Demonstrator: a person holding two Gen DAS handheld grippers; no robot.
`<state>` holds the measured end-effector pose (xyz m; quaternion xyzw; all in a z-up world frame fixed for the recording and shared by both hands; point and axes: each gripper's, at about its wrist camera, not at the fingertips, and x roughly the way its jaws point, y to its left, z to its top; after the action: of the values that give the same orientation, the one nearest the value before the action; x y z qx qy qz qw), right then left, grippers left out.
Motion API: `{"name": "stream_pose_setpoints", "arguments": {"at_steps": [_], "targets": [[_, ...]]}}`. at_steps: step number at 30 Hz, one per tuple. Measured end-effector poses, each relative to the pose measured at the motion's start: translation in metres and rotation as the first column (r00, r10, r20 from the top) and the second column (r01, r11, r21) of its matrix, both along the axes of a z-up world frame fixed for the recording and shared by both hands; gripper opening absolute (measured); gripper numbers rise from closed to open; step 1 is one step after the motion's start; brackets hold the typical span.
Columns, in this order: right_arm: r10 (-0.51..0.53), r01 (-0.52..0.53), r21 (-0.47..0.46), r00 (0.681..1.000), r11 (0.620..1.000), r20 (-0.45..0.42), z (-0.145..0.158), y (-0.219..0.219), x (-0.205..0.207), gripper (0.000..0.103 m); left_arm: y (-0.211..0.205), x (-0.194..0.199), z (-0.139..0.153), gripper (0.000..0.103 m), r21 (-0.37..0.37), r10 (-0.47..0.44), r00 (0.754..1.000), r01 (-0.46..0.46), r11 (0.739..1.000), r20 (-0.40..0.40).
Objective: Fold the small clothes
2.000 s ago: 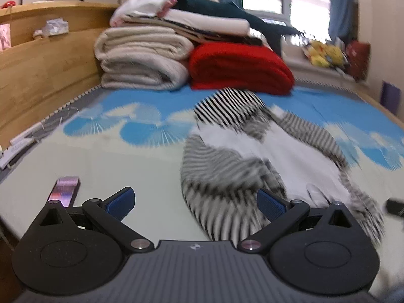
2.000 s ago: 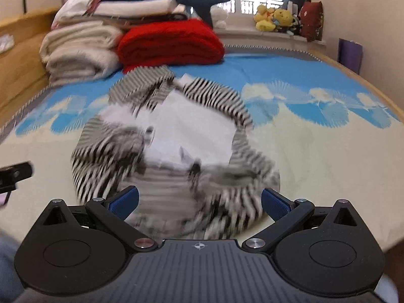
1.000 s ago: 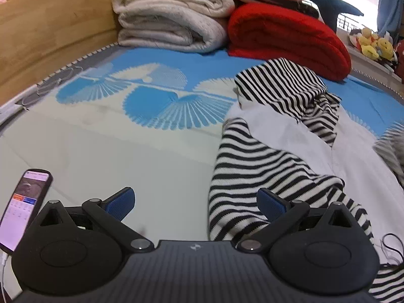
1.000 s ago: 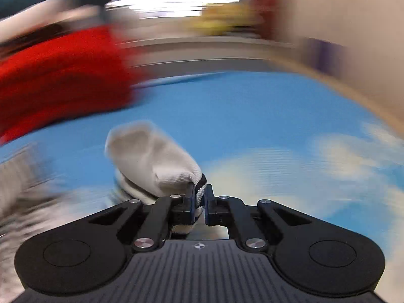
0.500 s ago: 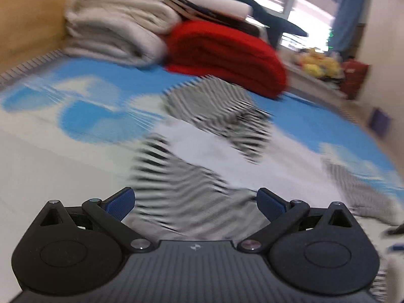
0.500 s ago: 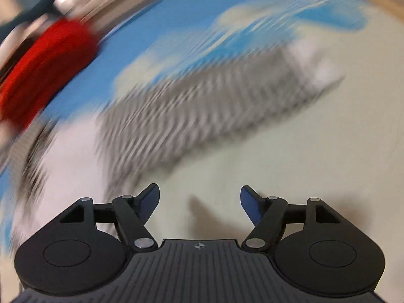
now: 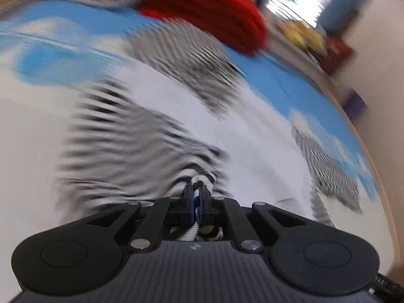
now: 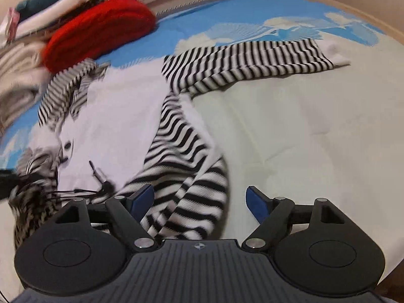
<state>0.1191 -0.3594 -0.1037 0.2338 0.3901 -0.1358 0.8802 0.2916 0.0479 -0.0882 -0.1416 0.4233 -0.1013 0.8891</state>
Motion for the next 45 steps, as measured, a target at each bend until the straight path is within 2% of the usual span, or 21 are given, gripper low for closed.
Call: {"name": "stream_pose_setpoints", "arguments": {"at_steps": [2,5,8,10,12,14,15,19,20,21,23,24,26,29,34,35,37,38,40,43,45], "targets": [[-0.028,0.028,0.075,1.0,0.997,-0.002,-0.005,-0.013,-0.001,0.081,0.058,-0.021,0.008,0.004,0.087,0.12,0.993,-0.121,0.989,0.01],[-0.051,0.059,0.219,0.998,0.974,-0.039,-0.02,-0.023,0.003,0.081,0.123,-0.045,-0.01,0.003,0.127,0.217,0.971,-0.205,0.971,-0.095],[-0.004,0.018,0.287,0.999,0.958,-0.05,-0.027,-0.012,0.01,0.085,0.13,-0.064,-0.021,0.004,0.1,0.198,0.972,-0.186,0.977,-0.127],[0.035,-0.023,0.267,0.999,0.963,-0.041,-0.026,0.0,0.014,0.087,0.126,-0.068,-0.02,0.014,0.058,0.21,0.97,-0.204,0.977,-0.122],[0.038,-0.026,0.25,0.998,0.968,-0.043,-0.024,0.009,0.016,0.087,0.119,-0.07,-0.012,0.071,0.017,0.233,0.968,-0.232,0.972,-0.088],[0.024,-0.012,0.285,0.999,0.959,-0.037,-0.023,0.012,0.016,0.087,0.109,-0.068,-0.003,0.099,0.005,0.279,0.959,-0.279,0.96,-0.041],[0.023,-0.011,0.33,0.999,0.944,-0.034,-0.023,0.014,0.017,0.087,0.105,-0.067,0.0,0.103,0.013,0.286,0.958,-0.286,0.958,-0.025],[0.029,-0.012,0.408,0.999,0.913,-0.036,-0.021,0.025,0.04,0.089,0.076,-0.025,-0.024,0.1,0.164,0.222,0.962,-0.196,0.967,-0.158],[0.044,-0.018,0.392,0.997,0.92,-0.057,-0.022,0.032,0.048,0.089,0.071,-0.023,-0.032,0.066,0.204,0.215,0.957,-0.175,0.963,-0.196],[0.096,-0.056,0.348,0.991,0.936,-0.097,-0.023,0.041,0.055,0.067,0.068,-0.024,-0.04,0.018,0.221,0.202,0.952,-0.151,0.963,-0.231],[0.206,-0.178,0.135,0.948,0.975,-0.243,-0.016,0.061,0.061,0.009,0.073,-0.041,-0.04,0.011,0.144,0.189,0.953,-0.158,0.977,-0.238],[0.23,-0.211,0.106,0.948,0.972,-0.22,-0.008,0.058,0.054,0.009,0.074,-0.055,-0.034,0.009,0.145,0.166,0.961,-0.136,0.98,-0.22],[0.227,-0.216,0.076,0.951,0.973,-0.211,0.006,0.03,0.035,0.008,0.075,-0.081,-0.022,0.01,0.134,0.112,0.975,-0.088,0.987,-0.19],[0.191,-0.163,0.147,0.959,0.976,-0.209,0.004,-0.021,0.005,0.007,0.07,-0.111,-0.029,0.011,0.019,0.058,0.97,-0.056,0.998,-0.234],[0.175,-0.146,0.176,0.971,0.973,-0.163,-0.017,-0.04,-0.028,0.007,0.052,-0.138,-0.038,0.021,0.098,0.038,0.986,-0.022,0.995,-0.165],[0.18,-0.153,0.167,0.971,0.974,-0.16,-0.014,-0.038,-0.03,0.009,0.056,-0.138,-0.035,0.029,0.095,0.048,0.985,-0.033,0.995,-0.163],[0.151,-0.133,0.119,0.976,0.984,-0.157,-0.002,-0.035,-0.034,0.033,0.063,-0.146,-0.02,0.052,0.126,0.072,0.99,-0.057,0.99,-0.122],[0.135,-0.128,0.057,0.98,0.99,-0.147,0.007,-0.031,-0.034,0.059,0.064,-0.148,-0.009,0.058,0.151,0.065,0.995,-0.052,0.987,-0.081],[0.178,-0.186,-0.102,0.98,0.977,-0.083,0.031,-0.02,-0.038,0.065,0.06,-0.151,0.012,0.068,0.19,0.002,1.0,-0.003,0.982,0.006],[0.415,-0.409,-0.167,0.91,0.897,-0.002,0.06,0.014,-0.036,0.064,0.038,-0.146,0.035,0.074,0.169,-0.165,0.984,0.152,0.974,0.065],[0.548,-0.541,-0.185,0.836,0.82,-0.015,0.063,0.04,-0.027,0.061,0.016,-0.143,0.034,0.075,0.197,-0.311,0.949,0.295,0.935,0.052]]}}
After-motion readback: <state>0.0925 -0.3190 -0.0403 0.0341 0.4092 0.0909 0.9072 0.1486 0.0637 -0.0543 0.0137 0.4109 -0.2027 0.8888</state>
